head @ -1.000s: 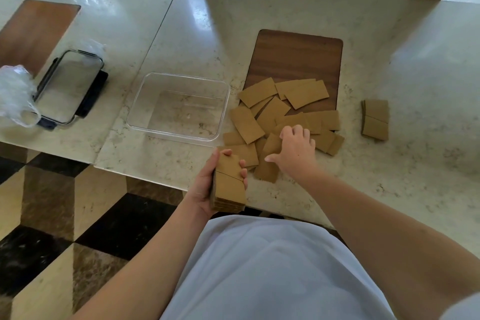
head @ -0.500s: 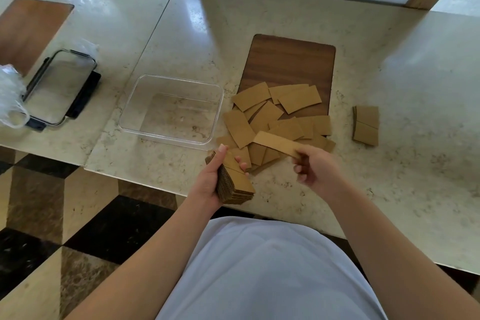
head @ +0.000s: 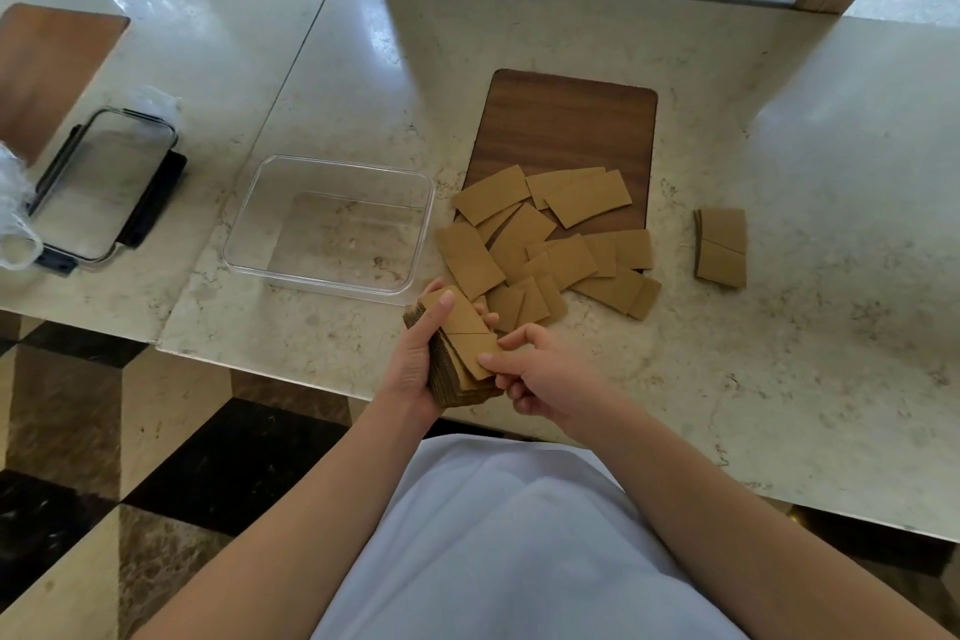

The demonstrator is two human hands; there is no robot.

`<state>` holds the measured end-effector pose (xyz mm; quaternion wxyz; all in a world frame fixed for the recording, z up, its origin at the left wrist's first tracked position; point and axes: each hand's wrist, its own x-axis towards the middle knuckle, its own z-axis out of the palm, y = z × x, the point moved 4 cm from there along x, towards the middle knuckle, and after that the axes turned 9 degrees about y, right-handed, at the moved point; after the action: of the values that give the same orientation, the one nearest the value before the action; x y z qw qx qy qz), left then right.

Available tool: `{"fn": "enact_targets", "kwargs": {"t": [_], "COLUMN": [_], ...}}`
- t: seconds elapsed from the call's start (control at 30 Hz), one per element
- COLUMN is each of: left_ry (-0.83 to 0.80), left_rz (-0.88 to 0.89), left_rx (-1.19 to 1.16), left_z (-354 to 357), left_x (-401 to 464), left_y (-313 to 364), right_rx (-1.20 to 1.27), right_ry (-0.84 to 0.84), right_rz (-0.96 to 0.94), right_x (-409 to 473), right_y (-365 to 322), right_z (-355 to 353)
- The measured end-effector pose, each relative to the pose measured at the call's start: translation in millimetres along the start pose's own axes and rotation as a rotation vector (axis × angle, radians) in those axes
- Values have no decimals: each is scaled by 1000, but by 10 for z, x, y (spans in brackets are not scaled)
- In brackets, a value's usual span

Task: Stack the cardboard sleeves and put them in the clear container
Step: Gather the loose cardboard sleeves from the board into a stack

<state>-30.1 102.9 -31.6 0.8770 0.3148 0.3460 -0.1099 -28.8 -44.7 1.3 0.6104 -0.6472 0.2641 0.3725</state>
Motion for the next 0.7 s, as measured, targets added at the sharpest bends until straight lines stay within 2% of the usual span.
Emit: {"fn": "enact_targets", "kwargs": {"t": [0.13,0.23,0.27,0.33,0.5,0.6,0.7], "left_ry": [-18,-13,-19,-19,38,90,138], "left_rz": [-87,-93,-99,-112,-102,-76,-55], "left_rx": [-44,-38,-62,-95,-137,-133,-143], "left_z": [-60,-176,-221,-306,-529,-613,-682], "left_x": [-28,-34,-44,-63,-137,-184,-212], "left_y": [-2,41,56,67,84,100,136], "right_rx": [-224,-334,-383,-654,-1264,-1506,-1577], "right_ry": [-18,97,161,270,227,222,199], "right_rz": [-46,-104,-155,-358,-799,-917,-963], "right_x": [2,158,244,432,769,894,953], "right_y": [14,-69,-116,-207,-292,-345,-383], "right_z": [79,-9,-38,-42,338,495,580]}}
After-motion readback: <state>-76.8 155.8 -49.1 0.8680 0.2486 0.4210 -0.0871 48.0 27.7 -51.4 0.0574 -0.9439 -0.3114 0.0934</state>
